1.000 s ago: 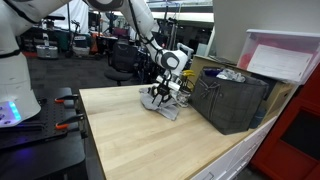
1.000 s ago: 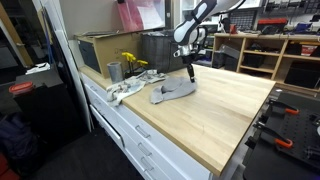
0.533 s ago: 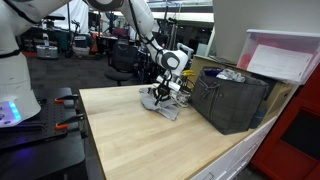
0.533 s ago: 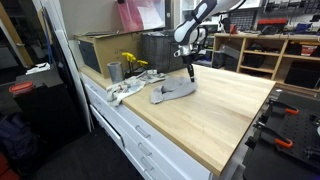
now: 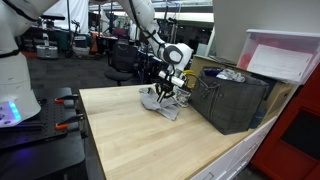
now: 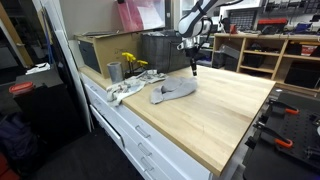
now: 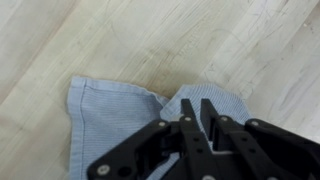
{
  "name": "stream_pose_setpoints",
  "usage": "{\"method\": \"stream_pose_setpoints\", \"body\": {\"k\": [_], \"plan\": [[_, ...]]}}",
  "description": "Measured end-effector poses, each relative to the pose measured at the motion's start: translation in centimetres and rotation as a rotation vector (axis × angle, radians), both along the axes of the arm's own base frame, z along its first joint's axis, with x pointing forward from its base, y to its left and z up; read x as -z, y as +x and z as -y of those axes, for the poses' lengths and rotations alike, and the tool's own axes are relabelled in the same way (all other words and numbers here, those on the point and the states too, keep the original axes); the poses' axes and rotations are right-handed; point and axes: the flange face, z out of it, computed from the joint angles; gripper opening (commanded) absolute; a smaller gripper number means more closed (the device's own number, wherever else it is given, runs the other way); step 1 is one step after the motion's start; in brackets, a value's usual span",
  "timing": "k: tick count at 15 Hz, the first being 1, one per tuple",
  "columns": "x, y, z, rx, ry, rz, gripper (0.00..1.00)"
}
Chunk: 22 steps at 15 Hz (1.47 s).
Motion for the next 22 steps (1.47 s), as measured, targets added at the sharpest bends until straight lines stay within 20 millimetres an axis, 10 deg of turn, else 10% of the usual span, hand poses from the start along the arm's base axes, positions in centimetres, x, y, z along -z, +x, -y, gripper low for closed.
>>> {"method": "stream_pose_setpoints", "body": {"k": [6,8,10,16,22], "plan": [[1.8,0.2,-2.4,0.003,0.06,-0.014,0.92],[2.8,0.2,-2.7,0.001,0.066,-0.024,0.54],[3.9,0.1,-2.3,0.007,0.068,-0.035,0.53],[5.8,-0.7,-0.5,0.036,0.068,-0.062,0.05],[4.1,-0.1,0.4,0.046,0.063,-0.037,0.0]]}}
